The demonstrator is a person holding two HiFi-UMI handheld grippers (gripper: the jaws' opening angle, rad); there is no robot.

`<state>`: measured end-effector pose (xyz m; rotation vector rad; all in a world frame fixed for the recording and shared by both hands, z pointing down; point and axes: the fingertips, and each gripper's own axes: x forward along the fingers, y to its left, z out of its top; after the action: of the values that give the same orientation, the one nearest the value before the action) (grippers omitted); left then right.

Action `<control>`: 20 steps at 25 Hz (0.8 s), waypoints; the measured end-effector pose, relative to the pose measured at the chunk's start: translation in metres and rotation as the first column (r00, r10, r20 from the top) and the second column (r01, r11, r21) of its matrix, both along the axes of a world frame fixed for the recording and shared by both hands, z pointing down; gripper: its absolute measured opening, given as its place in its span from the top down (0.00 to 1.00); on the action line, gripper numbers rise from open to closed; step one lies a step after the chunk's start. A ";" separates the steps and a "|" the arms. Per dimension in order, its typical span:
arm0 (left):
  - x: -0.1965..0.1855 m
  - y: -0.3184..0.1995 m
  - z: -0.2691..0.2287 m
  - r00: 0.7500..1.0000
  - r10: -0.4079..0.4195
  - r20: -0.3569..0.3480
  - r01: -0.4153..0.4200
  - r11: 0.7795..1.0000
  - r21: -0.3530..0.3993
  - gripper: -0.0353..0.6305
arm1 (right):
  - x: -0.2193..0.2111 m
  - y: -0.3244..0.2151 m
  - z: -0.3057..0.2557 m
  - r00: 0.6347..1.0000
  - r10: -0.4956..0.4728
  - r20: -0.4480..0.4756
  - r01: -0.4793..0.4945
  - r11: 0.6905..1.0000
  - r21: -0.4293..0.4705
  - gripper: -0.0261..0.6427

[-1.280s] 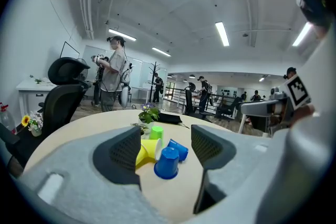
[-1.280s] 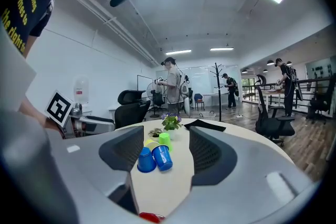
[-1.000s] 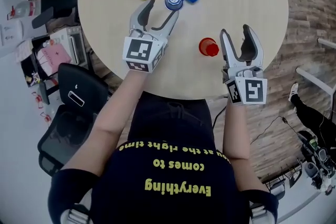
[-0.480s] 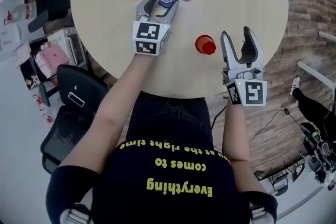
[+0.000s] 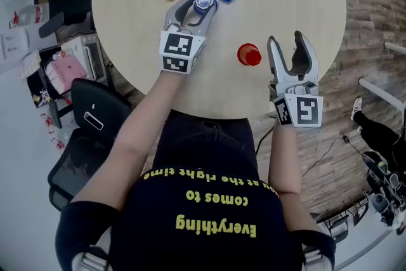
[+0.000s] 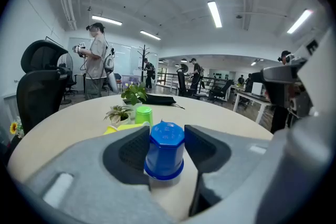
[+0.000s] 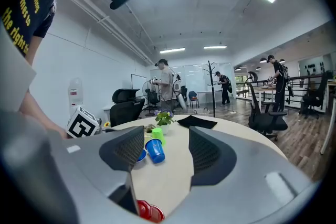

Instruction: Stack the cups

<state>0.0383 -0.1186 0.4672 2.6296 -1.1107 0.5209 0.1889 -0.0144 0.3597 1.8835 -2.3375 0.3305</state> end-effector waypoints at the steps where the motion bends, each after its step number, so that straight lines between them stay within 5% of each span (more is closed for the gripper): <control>1: -0.001 0.003 -0.006 1.000 0.004 -0.005 -0.004 1.000 0.010 0.63 | 0.000 0.000 -0.003 1.000 -0.002 0.000 0.002 1.000 0.008 0.55; 11: -0.011 0.046 -0.043 0.997 0.079 -0.012 -0.079 0.995 0.066 0.63 | -0.008 0.008 -0.029 1.000 -0.013 -0.011 0.013 0.998 0.062 0.56; 20: 0.001 0.109 -0.019 0.966 0.257 0.005 -0.257 0.966 0.009 0.63 | -0.009 0.027 -0.035 1.000 -0.005 -0.015 0.006 0.997 0.075 0.56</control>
<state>0.0392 -0.0098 0.4486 2.7989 -0.7770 0.5707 0.1802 0.0129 0.3251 1.9052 -2.3761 0.2304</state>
